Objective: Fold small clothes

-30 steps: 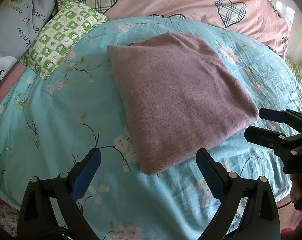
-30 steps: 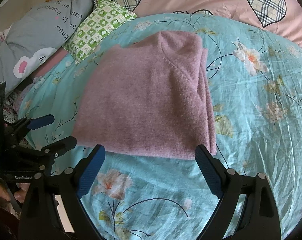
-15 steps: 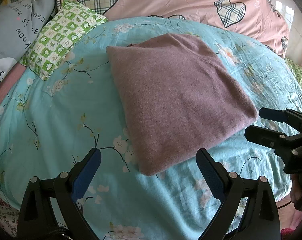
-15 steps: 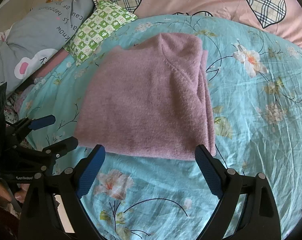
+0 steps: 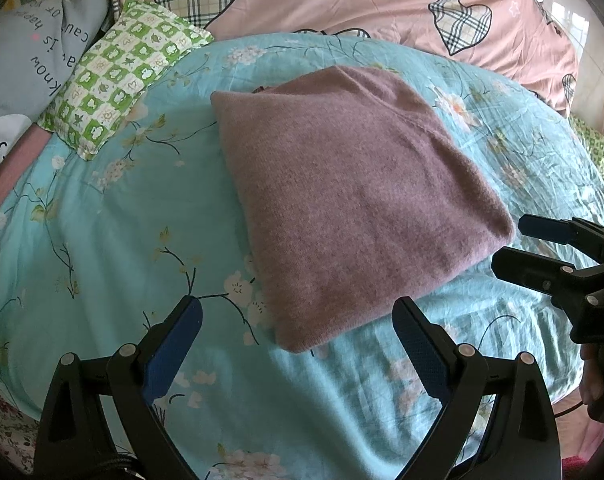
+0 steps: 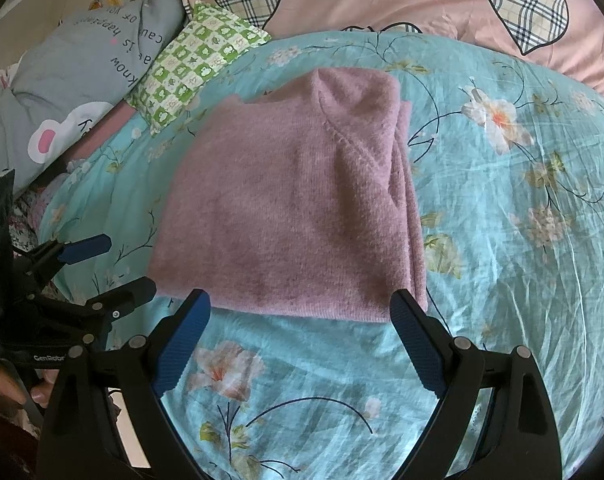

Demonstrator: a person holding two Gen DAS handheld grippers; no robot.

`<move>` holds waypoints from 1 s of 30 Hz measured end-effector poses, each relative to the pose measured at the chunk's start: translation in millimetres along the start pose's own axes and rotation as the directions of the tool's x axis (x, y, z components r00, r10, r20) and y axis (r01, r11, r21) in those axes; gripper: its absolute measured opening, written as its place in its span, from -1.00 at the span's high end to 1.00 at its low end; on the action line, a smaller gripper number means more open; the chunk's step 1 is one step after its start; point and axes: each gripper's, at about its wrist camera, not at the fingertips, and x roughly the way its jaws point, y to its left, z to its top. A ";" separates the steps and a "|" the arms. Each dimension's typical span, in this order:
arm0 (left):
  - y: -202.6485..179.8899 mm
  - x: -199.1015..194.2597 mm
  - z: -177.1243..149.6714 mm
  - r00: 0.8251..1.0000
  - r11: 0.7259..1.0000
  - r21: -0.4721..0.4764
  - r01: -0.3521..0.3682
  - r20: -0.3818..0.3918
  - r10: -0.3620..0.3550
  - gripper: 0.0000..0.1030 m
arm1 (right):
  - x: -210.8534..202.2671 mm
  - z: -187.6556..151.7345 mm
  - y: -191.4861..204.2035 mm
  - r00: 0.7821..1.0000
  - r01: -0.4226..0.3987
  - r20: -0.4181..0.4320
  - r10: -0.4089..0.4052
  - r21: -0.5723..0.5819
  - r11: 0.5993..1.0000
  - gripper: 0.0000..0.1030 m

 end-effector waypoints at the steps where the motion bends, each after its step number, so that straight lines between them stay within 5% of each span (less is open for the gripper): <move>1: 0.1 0.0 0.0 1.000 1.000 0.000 -0.001 0.000 0.001 -0.87 | 0.0 0.1 0.1 1.000 0.000 0.001 0.000 0.000 1.000 -0.77; 30: -0.8 -0.9 4.6 1.000 1.000 -0.004 0.005 0.005 -0.005 -0.87 | -1.3 5.7 1.5 1.000 -0.001 0.006 0.001 0.004 1.000 -0.78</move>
